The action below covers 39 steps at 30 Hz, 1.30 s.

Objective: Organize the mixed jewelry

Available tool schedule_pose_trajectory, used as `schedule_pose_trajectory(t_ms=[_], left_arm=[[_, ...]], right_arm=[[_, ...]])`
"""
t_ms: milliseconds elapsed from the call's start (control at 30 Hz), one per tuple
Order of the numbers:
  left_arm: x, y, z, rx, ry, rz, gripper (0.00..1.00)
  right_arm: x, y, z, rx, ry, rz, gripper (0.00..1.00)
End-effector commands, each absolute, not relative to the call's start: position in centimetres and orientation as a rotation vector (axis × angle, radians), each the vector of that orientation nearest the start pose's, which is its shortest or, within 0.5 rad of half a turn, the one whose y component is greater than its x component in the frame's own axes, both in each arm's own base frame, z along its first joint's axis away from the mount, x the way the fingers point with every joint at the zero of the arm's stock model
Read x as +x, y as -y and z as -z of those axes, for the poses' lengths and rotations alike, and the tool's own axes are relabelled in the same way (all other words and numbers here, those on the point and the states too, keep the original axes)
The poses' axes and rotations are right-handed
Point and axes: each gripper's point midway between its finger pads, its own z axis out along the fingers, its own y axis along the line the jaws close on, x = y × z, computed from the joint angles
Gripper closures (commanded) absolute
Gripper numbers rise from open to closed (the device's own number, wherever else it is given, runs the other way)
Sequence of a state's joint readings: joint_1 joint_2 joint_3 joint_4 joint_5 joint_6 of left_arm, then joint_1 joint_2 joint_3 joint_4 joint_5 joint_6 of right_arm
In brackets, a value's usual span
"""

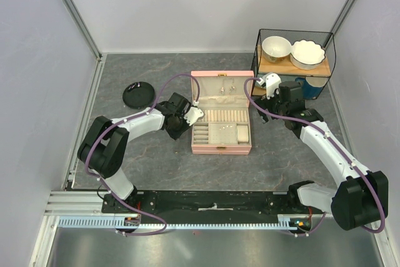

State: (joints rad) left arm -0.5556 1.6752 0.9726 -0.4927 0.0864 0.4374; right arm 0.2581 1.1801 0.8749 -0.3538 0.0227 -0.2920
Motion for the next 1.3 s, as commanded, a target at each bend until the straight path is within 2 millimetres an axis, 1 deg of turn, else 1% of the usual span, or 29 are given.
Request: schedule_pose_trajectory(t_ms=[0, 167, 300, 400, 433, 500, 600, 633, 700, 733, 767, 800, 833, 867, 900, 933, 967, 1000, 1033, 1067, 1100, 1133, 1200, 1233, 1267], left_arm=[[29.1, 17.7, -2.4, 1.308, -2.398, 0.157, 0.89], [28.8, 17.6, -2.8, 1.303, -2.397, 0.160, 0.98], [28.2, 17.8, -3.3, 1.300, -2.397, 0.198, 0.98], [27.8, 18.2, -4.5, 1.295, -2.371, 0.240, 0.98], [27.6, 18.5, -5.4, 1.291, -2.349, 0.271, 0.99], [27.3, 18.8, -6.3, 1.287, -2.326, 0.302, 0.99], [26.6, 19.7, -8.3, 1.281, -2.279, 0.392, 0.98], [26.3, 20.2, -8.9, 1.278, -2.266, 0.436, 0.98], [25.9, 20.5, -10.2, 1.273, -2.242, 0.482, 0.98], [25.5, 21.0, -10.8, 1.279, -2.226, 0.532, 0.99], [25.0, 21.0, -11.7, 1.278, -2.209, 0.558, 0.98], [25.1, 21.0, -12.5, 1.265, -2.193, 0.584, 0.98], [24.6, 21.5, -13.5, 1.269, -2.161, 0.650, 0.99], [24.5, 21.6, -14.3, 1.265, -2.138, 0.681, 0.98], [24.5, 21.4, -16.0, 1.243, -2.109, 0.705, 0.99], [23.9, 22.0, -17.3, 1.247, -2.065, 0.789, 0.98], [23.6, 22.1, -18.4, 1.237, -2.042, 0.835, 0.99], [23.8, 22.0, -20.4, 1.212, -1.998, 0.865, 0.99], [23.1, 22.7, -21.9, 1.197, -1.958, 0.969, 0.98], [22.9, 23.0, -23.1, 1.177, -1.933, 1.017, 0.98], [23.1, 23.1, -24.8, 1.148, -1.898, 1.062, 0.98], [22.5, 23.8, -26.4, 1.119, -1.857, 1.179, 0.98], [22.7, 24.3, -28.5, 1.075, -1.814, 1.271, 0.98], [22.6, 24.9, -29.9, 1.046, -1.784, 1.365, 0.98], [22.6, 25.2, -30.7, 1.028, -1.771, 1.403, 0.98]], right_arm=[[33.9, -7.3, -16.3, -0.587, -2.123, 0.038, 0.02], [33.9, -7.4, -16.4, -0.587, -2.122, 0.037, 0.02], [33.9, -7.4, -16.4, -0.588, -2.121, 0.035, 0.02], [33.9, -7.6, -16.6, -0.592, -2.117, 0.025, 0.02], [34.0, -7.6, -16.8, -0.589, -2.115, 0.022, 0.02], [33.9, -7.6, -16.8, -0.589, -2.116, 0.021, 0.02], [34.0, -7.6, -17.0, -0.590, -2.114, 0.022, 0.02], [33.9, -8.1, -17.2, -0.605, -2.107, -0.009, 0.02], [33.8, -8.4, -17.3, -0.618, -2.104, -0.026, 0.02], [33.8, -8.8, -17.5, -0.632, -2.096, -0.048, 0.02], [33.8, -8.9, -17.7, -0.639, -2.092, -0.059, 0.02], [33.7, -9.1, -17.8, -0.653, -2.091, -0.066, 0.02], [33.8, -9.4, -18.4, -0.662, -2.078, -0.081, 0.02], [33.7, -9.8, -18.7, -0.680, -2.064, -0.108, 0.02], [33.6, -10.2, -18.9, -0.695, -2.061, -0.129, 0.02], [33.7, -10.5, -19.9, -0.710, -2.037, -0.145, 0.02], [33.5, -11.4, -20.5, -0.735, -2.015, -0.195, 0.02], [33.4, -11.8, -21.0, -0.749, -1.999, -0.221, 0.02], [33.4, -12.2, -22.1, -0.758, -1.967, -0.241, 0.02], [33.3, -12.7, -22.7, -0.771, -1.944, -0.271, 0.02], [33.1, -13.5, -23.4, -0.790, -1.905, -0.314, 0.02], [33.0, -14.0, -24.4, -0.787, -1.875, -0.344, 0.02], [33.0, -15.0, -25.5, -0.794, -1.828, -0.396, 0.02], [33.2, -15.4, -26.4, -0.791, -1.809, -0.409, 0.02], [33.2, -15.8, -26.9, -0.789, -1.801, -0.427, 0.02]])
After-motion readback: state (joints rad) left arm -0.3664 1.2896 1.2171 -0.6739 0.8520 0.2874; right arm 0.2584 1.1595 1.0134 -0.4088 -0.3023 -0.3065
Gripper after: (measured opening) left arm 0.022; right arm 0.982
